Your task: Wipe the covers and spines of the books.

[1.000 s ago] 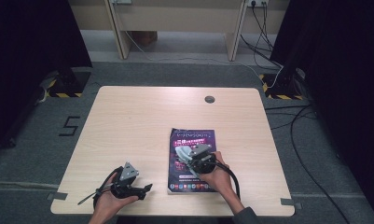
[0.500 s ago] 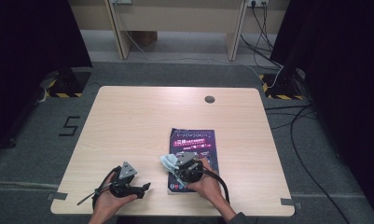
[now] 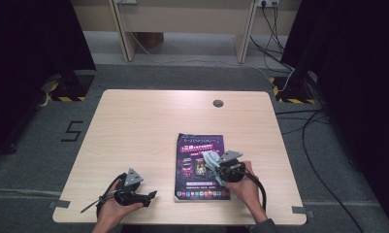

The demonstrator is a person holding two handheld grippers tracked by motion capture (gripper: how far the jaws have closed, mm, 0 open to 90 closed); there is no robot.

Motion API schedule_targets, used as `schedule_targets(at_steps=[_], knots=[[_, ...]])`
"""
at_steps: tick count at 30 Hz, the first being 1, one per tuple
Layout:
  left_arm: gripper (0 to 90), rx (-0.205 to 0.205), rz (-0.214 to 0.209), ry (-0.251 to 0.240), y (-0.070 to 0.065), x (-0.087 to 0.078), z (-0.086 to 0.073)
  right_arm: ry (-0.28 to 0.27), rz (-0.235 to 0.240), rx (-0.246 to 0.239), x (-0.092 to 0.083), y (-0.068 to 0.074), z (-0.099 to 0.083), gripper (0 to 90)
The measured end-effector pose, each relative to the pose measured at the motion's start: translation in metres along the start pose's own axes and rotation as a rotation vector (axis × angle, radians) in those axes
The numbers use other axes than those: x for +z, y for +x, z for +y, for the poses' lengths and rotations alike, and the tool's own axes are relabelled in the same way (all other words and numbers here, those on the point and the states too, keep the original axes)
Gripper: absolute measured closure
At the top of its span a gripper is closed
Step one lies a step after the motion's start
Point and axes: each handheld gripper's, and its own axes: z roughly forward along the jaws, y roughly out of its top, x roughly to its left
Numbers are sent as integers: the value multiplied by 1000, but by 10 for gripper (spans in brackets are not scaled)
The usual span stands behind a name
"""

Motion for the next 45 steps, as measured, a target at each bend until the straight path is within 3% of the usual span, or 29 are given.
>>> schedule_targets(at_steps=[5, 11, 15, 24, 30, 36, 38, 43, 45], knots=[[224, 2, 4, -1, -1, -1, 0, 6, -27, 19, -4, -5, -6, 768], [224, 5, 14, 0, -1, -2, -1, 10, -37, 0, -3, 7, -2, 772], [223, 4, 25, 4, 0, -4, -1, -3, -7, -33, 3, 27, 8, 772], [223, -2, 32, 6, 0, -5, -2, -29, 108, -146, 14, 88, 34, 772], [223, -10, 45, 19, 3, -5, -3, -39, 153, -183, 13, 111, 37, 773], [223, -24, 57, 24, 4, -5, -4, -35, 165, -185, 10, 109, 35, 772], [223, -25, 57, 25, 4, -5, -4, -33, 150, -191, 9, 104, 32, 772], [223, -29, 60, 23, 5, -5, -4, -21, 98, -136, 4, 80, 20, 773], [223, -31, 63, 25, 5, -5, -4, -25, 97, -126, 2, 78, 17, 774]])
